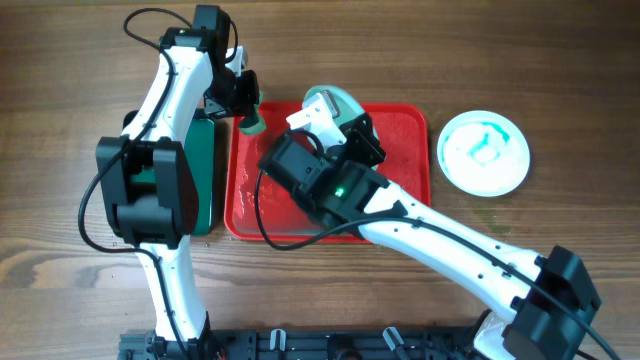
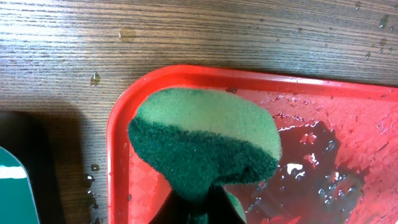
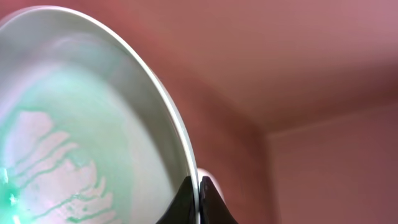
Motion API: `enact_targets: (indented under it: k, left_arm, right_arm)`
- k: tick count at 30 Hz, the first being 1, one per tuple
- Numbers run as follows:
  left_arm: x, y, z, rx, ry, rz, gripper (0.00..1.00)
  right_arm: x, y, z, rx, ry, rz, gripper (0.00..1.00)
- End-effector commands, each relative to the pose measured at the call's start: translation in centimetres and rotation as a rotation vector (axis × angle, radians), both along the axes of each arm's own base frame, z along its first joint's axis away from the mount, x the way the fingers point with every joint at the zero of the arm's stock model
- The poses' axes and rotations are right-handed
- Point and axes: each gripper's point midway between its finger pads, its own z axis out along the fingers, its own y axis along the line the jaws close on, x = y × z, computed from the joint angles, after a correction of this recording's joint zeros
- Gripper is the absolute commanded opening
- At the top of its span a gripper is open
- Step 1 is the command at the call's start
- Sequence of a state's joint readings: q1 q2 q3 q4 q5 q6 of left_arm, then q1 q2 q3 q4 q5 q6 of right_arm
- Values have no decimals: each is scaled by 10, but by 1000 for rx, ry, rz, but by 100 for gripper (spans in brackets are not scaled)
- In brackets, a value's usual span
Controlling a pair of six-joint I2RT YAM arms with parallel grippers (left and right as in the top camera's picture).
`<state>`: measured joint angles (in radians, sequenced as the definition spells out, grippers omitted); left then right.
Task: Clean dirty plates on tray and stack at the side
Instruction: 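Lift the plate with the right gripper and carry it right of the tray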
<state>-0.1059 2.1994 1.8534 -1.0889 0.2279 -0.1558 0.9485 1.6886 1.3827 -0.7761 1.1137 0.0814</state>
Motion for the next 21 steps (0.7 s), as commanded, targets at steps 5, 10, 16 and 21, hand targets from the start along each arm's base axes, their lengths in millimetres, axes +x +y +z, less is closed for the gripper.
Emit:
enact_targets:
  k: [5, 10, 16, 21]
  left_arm:
    - [2, 0, 0, 15, -1, 6, 4]
    - [1, -2, -1, 15, 3, 1, 4]
    - [-2, -5, -1, 16, 11, -5, 4]
    - [-2, -5, -1, 16, 11, -5, 4]
  right_arm:
    - [-47, 58, -86, 632, 756, 265, 4]
    - [-15, 11, -40, 1073, 829, 277, 4]
    - [18, -232, -81, 1039, 495, -571, 4]
    - [-17, -305, -145, 1133, 416, -859, 4]
